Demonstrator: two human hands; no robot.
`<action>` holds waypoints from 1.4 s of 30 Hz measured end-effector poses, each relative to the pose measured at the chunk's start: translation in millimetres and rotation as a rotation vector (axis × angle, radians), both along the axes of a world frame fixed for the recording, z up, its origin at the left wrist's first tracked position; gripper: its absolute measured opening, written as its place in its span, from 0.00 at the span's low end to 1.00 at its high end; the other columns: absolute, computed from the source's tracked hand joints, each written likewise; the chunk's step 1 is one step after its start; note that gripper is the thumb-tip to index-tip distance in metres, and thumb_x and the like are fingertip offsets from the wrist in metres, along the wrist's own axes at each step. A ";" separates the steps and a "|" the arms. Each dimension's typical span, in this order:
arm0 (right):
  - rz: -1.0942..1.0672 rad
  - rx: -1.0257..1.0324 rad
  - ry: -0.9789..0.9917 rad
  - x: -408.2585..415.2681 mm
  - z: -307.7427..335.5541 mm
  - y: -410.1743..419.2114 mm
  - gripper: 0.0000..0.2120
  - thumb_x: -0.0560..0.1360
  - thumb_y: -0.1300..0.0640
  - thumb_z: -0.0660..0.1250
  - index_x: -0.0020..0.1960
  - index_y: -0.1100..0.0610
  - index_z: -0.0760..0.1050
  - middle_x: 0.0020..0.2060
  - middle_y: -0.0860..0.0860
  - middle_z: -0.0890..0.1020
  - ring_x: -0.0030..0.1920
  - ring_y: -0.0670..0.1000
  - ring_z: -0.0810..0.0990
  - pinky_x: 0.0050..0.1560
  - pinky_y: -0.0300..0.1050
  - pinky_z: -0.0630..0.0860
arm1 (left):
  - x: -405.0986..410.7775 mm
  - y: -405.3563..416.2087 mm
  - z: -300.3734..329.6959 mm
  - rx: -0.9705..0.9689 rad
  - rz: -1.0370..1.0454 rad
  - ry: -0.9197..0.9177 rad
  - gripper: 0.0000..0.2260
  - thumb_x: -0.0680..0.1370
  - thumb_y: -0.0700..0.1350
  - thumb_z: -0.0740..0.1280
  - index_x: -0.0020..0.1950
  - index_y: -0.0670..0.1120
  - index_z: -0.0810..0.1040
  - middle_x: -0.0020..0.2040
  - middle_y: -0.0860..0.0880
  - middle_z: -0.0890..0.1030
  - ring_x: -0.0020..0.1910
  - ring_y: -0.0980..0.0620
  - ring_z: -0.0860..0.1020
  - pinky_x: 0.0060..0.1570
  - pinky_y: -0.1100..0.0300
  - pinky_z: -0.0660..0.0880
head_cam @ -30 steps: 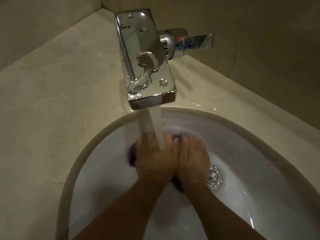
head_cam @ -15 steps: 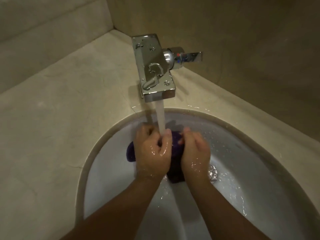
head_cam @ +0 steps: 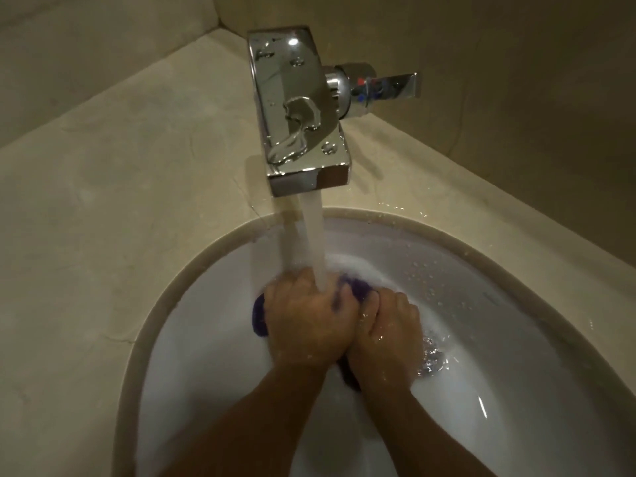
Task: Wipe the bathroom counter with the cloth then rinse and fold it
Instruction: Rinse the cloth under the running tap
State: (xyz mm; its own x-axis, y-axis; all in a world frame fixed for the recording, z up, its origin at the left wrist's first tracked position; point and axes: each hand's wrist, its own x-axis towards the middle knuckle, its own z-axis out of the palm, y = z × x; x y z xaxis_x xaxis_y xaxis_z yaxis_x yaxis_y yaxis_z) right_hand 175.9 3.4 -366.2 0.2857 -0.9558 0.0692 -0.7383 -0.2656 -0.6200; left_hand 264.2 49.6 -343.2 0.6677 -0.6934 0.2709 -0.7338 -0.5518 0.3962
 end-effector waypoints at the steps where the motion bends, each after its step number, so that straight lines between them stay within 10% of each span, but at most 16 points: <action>1: -0.006 0.010 0.031 1.1 -2.7 -2.8 0.23 0.80 0.45 0.48 0.47 0.54 0.79 0.41 0.51 0.80 0.41 0.52 0.73 0.43 0.48 0.68 | 0.0 -1.4 -0.8 0.010 0.031 0.075 0.16 0.79 0.54 0.60 0.39 0.49 0.80 0.37 0.50 0.79 0.41 0.48 0.78 0.51 0.50 0.75; 5: -0.022 0.086 0.230 6.0 -6.3 -15.7 0.13 0.82 0.46 0.57 0.45 0.47 0.76 0.40 0.45 0.79 0.44 0.51 0.79 0.47 0.49 0.78 | -1.0 -13.4 -1.0 0.026 0.048 0.107 0.15 0.81 0.58 0.54 0.42 0.52 0.72 0.42 0.52 0.76 0.47 0.52 0.74 0.51 0.57 0.73; 10: -0.019 0.180 0.166 5.2 0.0 -24.1 0.25 0.83 0.44 0.43 0.49 0.54 0.76 0.42 0.53 0.81 0.46 0.57 0.80 0.49 0.50 0.76 | 1.1 -19.5 2.6 0.125 -0.005 0.032 0.14 0.83 0.55 0.54 0.41 0.51 0.70 0.39 0.50 0.74 0.41 0.50 0.72 0.49 0.51 0.77; 17: 0.105 0.327 -0.489 -0.4 56.5 -16.1 0.05 0.79 0.49 0.60 0.49 0.46 0.74 0.48 0.49 0.78 0.46 0.46 0.78 0.41 0.32 0.71 | 10.6 -4.3 22.9 -0.333 0.017 0.511 0.11 0.80 0.52 0.54 0.53 0.49 0.72 0.50 0.49 0.75 0.48 0.51 0.76 0.50 0.59 0.76; 21: -0.120 0.554 -0.749 14.3 69.2 -8.3 0.18 0.81 0.47 0.64 0.35 0.53 0.73 0.31 0.48 0.75 0.29 0.40 0.74 0.31 0.32 0.70 | 6.9 4.0 33.4 -0.518 0.018 0.547 0.10 0.79 0.51 0.58 0.44 0.47 0.74 0.45 0.49 0.74 0.45 0.51 0.76 0.48 0.54 0.76; 29: -0.080 0.032 -0.074 11.9 1.6 5.2 0.25 0.79 0.42 0.47 0.61 0.50 0.78 0.54 0.51 0.81 0.54 0.56 0.77 0.56 0.53 0.71 | 4.1 11.6 -5.2 -0.081 -0.037 0.051 0.13 0.77 0.51 0.62 0.56 0.46 0.80 0.50 0.47 0.81 0.53 0.46 0.77 0.54 0.48 0.76; 38: -0.021 -0.062 0.155 17.2 -1.1 -9.4 0.11 0.79 0.48 0.65 0.39 0.48 0.75 0.32 0.47 0.79 0.34 0.52 0.78 0.43 0.48 0.76 | 2.9 -6.7 -2.0 0.007 0.031 0.000 0.13 0.78 0.54 0.60 0.36 0.52 0.74 0.35 0.54 0.73 0.40 0.51 0.75 0.49 0.53 0.72; 42: -0.041 0.063 0.198 21.0 -3.6 -21.2 0.20 0.82 0.42 0.54 0.38 0.49 0.73 0.31 0.46 0.79 0.32 0.50 0.79 0.42 0.50 0.80 | 2.1 -20.4 0.3 -0.023 0.050 -0.022 0.15 0.78 0.57 0.64 0.34 0.54 0.68 0.33 0.56 0.69 0.36 0.54 0.67 0.47 0.53 0.70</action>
